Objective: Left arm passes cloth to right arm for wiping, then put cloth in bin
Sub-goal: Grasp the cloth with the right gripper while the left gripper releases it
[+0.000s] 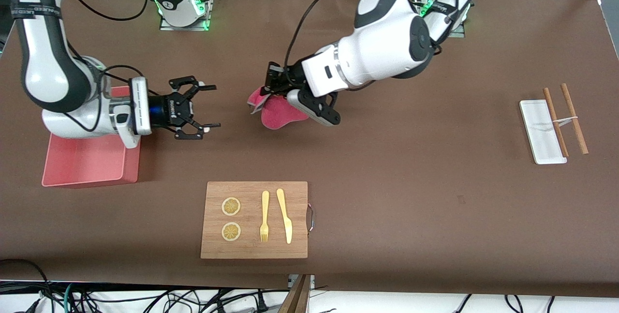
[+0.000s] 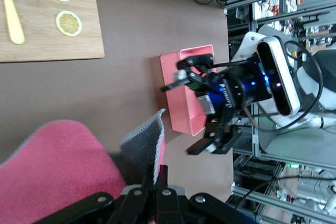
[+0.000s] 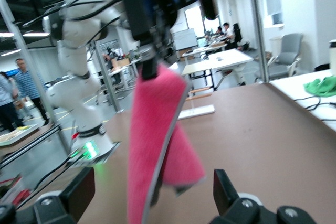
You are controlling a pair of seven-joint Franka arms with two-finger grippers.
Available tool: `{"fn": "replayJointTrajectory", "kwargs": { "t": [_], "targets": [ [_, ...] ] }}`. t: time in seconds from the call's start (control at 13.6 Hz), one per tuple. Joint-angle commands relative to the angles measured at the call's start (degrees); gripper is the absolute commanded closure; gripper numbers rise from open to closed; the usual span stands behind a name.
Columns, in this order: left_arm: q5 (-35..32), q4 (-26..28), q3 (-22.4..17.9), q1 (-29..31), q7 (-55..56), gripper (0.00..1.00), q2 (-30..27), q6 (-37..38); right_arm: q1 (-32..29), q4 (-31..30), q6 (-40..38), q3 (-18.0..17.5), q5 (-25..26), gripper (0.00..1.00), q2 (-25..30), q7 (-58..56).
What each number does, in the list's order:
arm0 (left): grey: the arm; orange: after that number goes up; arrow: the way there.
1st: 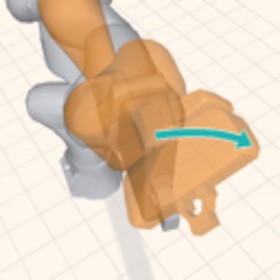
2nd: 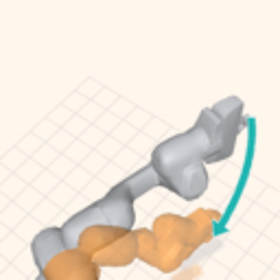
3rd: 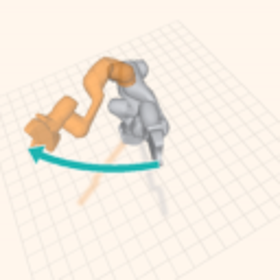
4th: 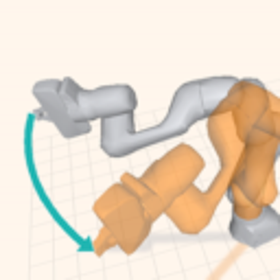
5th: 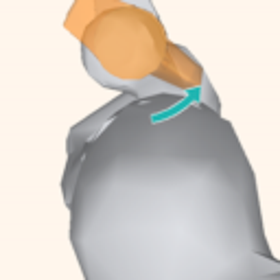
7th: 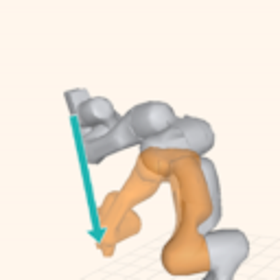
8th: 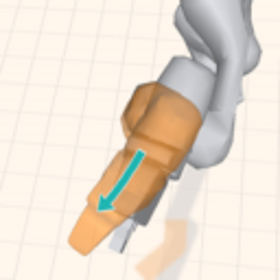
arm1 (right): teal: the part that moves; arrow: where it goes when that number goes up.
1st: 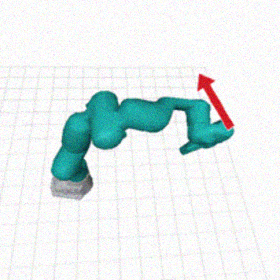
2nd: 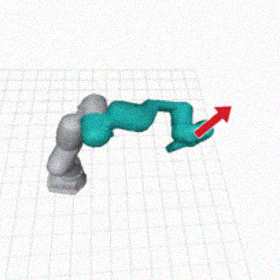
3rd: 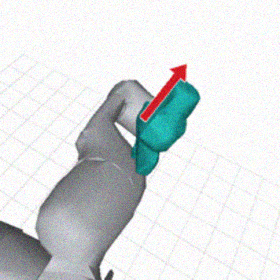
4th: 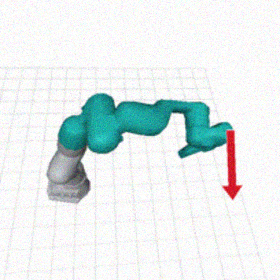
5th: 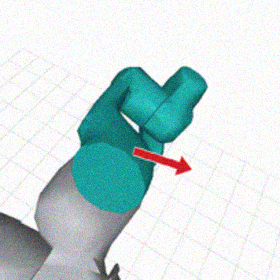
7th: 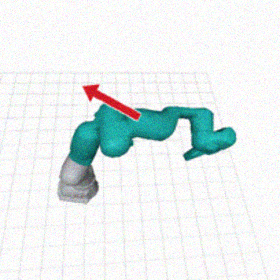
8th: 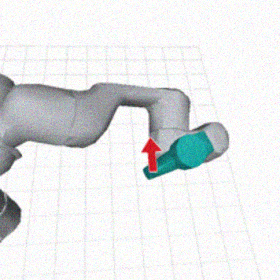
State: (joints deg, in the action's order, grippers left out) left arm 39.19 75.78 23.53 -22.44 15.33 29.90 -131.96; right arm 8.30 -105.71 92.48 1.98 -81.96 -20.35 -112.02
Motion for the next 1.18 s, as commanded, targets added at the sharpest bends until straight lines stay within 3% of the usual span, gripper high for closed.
{"fn": "replayJointTrajectory", "kwargs": {
  "t": [0.0,0.22,0.66,0.81,1.11],
  "targets": [
    [1.1,-1.2,-0.7,-3.0,2.9,1.0,1.5,-4.2,3.3,-0.7,4.6,-0.5,-5.6,0.0,-0.9,-1.2],
    [1.0,-1.2,-0.7,-4.5,3.4,1.0,2.3,-7.8,5.8,-0.7,7.2,-0.5,-9.1,0.0,-2.3,-3.4],
    [1.1,-1.2,-0.7,-4.3,3.4,1.0,2.3,-7.8,7.7,-1.6,8.0,-0.5,-9.6,0.0,-3.6,-5.1],
    [1.0,-1.2,-0.7,-4.3,3.5,1.0,2.3,-7.8,8.8,-2.8,8.0,-0.5,-11.9,0.0,-3.5,-5.3],
    [0.8,-1.2,-0.8,-4.2,4.5,1.0,2.1,-7.8,10.8,-3.2,9.9,-0.5,-14.6,0.21,-3.4,-5.4]
  ]
}}
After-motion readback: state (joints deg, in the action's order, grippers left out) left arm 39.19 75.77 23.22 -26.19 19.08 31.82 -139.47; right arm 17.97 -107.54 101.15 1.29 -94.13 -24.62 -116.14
